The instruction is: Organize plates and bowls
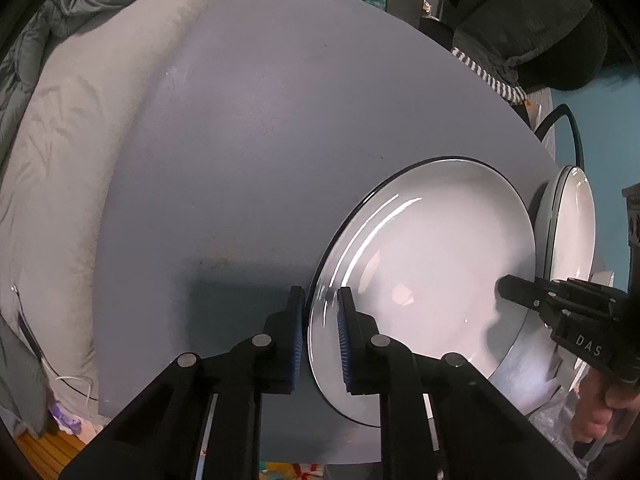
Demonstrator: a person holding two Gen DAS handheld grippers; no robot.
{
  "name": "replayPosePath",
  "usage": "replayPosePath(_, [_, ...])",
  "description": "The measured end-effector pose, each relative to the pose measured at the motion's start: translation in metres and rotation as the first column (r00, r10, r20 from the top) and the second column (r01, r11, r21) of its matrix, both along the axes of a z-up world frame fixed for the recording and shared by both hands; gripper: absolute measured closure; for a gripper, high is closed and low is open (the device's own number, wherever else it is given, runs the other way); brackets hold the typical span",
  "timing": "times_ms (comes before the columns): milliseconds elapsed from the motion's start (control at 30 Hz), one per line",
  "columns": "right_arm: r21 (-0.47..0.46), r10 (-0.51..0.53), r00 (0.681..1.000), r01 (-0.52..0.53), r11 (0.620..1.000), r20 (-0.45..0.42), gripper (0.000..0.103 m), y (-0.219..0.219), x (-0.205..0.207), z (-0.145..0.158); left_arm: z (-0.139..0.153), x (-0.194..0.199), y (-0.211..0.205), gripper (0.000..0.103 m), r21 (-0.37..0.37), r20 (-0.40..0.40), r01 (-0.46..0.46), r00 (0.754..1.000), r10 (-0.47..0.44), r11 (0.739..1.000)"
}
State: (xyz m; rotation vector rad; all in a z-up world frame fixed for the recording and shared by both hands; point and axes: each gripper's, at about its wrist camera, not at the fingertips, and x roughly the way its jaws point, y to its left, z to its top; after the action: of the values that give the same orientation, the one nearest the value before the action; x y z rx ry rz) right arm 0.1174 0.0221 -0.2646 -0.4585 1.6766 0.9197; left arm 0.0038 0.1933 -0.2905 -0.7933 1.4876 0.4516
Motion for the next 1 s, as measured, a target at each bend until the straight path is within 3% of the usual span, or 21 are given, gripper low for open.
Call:
replayPosePath(400, [0.007, 0.055, 0.998, -0.055, 0.998, 0.039, 0.092, 0.001, -0.004, 0.002, 0.0, -0.001, 0.001, 0.087, -0.025, 0.021, 0.028, 0.999, -0.027, 0.999])
replayPosePath(1000, [0.018, 0.017, 1.0, -0.017, 1.0, -0.013, 0.093, -0.013, 0.009, 0.016, 0.02, 0.001, -0.002, 0.087, -0.044, 0.054, 0.056, 0.997, -0.054, 0.997])
